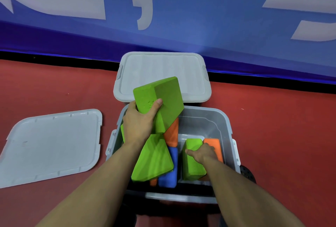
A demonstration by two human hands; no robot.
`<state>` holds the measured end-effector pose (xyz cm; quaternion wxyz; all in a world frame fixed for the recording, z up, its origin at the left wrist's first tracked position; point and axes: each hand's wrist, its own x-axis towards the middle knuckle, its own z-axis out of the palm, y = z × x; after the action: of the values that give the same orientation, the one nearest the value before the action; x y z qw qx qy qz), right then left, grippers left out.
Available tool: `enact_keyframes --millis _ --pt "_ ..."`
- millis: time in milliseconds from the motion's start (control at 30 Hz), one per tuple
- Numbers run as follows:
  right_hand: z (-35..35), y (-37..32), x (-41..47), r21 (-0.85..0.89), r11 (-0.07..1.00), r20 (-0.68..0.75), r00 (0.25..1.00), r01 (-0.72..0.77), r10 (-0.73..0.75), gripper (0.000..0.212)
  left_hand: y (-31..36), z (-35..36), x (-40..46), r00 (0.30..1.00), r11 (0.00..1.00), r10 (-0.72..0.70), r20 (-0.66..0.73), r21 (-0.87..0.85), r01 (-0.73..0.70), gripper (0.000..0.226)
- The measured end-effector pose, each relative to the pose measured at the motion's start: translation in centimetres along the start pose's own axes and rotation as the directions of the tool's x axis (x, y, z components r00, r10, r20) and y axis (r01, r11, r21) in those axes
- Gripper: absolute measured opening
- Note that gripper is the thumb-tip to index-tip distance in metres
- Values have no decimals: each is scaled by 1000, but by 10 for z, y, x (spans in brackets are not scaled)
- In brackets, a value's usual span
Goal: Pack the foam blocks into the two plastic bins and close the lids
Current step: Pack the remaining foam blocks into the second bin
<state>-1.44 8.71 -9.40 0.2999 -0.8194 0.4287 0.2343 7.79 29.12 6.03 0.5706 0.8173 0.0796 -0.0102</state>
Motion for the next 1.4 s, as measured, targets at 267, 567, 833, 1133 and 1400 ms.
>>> enact_keyframes --millis 267,567,833,1133,1400 --pt "19 -17 -4 -191 981 -127 991 19 -44 105 -3 20 12 999 995 -37 -9 -90 36 59" --pt "18 -22 13 26 997 9 997 -77 77 76 -2 32 17 995 986 -88 -37 -146 82 62" --pt "8 -45 35 228 974 -126 992 0 29 82 -11 37 23 993 984 -114 -41 -143 107 61" --pt "20 -41 67 292 952 -117 991 89 -57 72 -13 43 24 986 980 -155 -56 -134 146 58" --pt "9 -46 74 243 969 -57 998 42 -29 61 -12 39 27 990 978 -136 -27 -166 130 57"
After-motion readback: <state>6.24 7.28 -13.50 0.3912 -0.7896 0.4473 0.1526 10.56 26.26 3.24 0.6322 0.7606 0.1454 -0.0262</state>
